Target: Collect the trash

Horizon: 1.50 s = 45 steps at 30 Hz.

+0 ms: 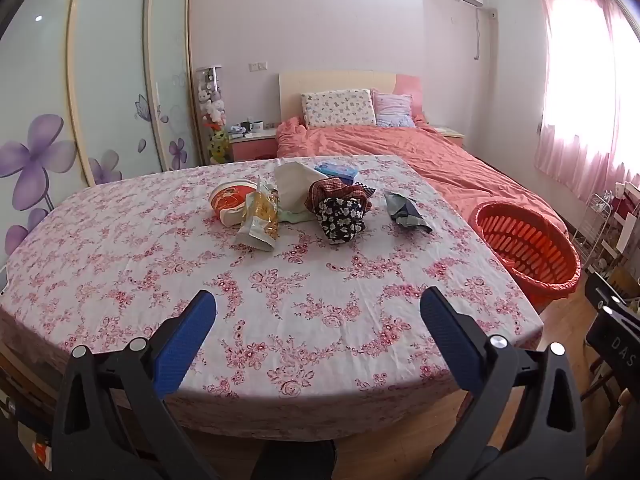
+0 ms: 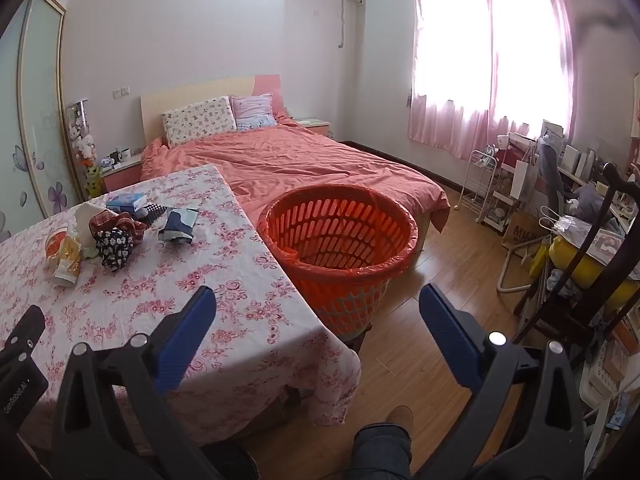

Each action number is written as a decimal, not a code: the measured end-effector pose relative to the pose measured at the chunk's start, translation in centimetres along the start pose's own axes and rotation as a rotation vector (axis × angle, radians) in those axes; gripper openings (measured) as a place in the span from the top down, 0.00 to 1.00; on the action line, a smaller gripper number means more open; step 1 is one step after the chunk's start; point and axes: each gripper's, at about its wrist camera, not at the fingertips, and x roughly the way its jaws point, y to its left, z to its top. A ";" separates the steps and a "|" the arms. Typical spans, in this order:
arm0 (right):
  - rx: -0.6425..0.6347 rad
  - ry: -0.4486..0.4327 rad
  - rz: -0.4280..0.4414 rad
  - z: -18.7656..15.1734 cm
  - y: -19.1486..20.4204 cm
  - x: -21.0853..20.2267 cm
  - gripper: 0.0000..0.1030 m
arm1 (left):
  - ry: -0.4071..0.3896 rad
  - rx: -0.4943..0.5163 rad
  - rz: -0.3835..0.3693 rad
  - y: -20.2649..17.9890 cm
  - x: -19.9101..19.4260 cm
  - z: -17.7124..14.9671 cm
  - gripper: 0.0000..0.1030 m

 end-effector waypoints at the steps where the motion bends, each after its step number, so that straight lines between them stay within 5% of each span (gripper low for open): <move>1: 0.001 0.001 0.000 0.0 0.0 0.0 0.03 | 0.001 0.001 0.001 0.0 0.0 0.0 0.02; 45: -0.004 0.005 -0.002 -0.1 0.3 0.1 0.03 | 0.014 -0.005 0.000 0.1 0.3 0.1 0.02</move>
